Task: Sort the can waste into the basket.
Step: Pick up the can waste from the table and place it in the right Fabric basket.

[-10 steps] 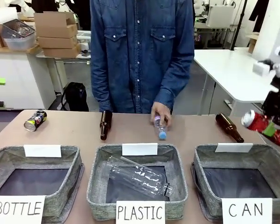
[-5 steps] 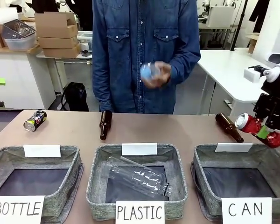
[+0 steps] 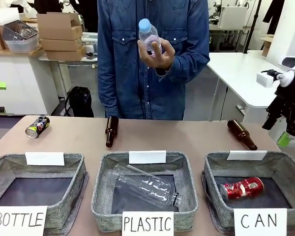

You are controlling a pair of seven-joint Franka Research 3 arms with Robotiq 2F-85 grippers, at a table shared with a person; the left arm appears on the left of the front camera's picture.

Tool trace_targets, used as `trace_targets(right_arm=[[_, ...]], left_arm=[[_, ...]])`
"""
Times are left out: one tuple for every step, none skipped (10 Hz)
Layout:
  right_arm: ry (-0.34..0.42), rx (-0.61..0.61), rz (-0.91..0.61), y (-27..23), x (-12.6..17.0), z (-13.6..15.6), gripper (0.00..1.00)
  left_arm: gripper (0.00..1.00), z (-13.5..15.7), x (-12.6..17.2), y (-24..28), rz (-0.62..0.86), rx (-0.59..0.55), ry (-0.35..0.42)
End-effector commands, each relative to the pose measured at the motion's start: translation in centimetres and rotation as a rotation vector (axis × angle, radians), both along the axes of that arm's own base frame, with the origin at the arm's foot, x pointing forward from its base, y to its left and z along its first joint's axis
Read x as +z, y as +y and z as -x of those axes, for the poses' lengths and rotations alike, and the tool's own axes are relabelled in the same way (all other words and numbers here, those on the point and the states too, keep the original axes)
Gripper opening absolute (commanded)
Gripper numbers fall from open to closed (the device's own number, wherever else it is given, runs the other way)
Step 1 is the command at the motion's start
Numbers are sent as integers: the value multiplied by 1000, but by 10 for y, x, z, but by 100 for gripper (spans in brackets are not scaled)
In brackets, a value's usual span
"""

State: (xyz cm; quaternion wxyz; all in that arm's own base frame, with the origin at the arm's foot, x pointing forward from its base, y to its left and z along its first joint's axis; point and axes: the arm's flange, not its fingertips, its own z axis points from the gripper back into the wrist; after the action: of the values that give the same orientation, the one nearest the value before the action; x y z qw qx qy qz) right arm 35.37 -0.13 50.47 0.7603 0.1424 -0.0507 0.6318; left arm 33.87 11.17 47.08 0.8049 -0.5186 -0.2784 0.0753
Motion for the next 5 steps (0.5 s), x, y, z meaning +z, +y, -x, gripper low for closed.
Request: trace_targets(right_arm=[[21,-18,-12,-3,4,-8,100],[39,-53,-42,-5,6,-11,100],[112,-247,-181,-12,14,-17,100],[473,-454,-494,-35,32,-22,100],[682,-572,-626,-55,38,-24,100]], left_arm=[[100,-1,0,-2,14,0,-18],[100,-1,0,-2,14,0,-18],[100,-1,0,-2,14,0,-18],[100,-1,0,-2,14,0,-18],[100,-1,0,-2,14,0,-18]])
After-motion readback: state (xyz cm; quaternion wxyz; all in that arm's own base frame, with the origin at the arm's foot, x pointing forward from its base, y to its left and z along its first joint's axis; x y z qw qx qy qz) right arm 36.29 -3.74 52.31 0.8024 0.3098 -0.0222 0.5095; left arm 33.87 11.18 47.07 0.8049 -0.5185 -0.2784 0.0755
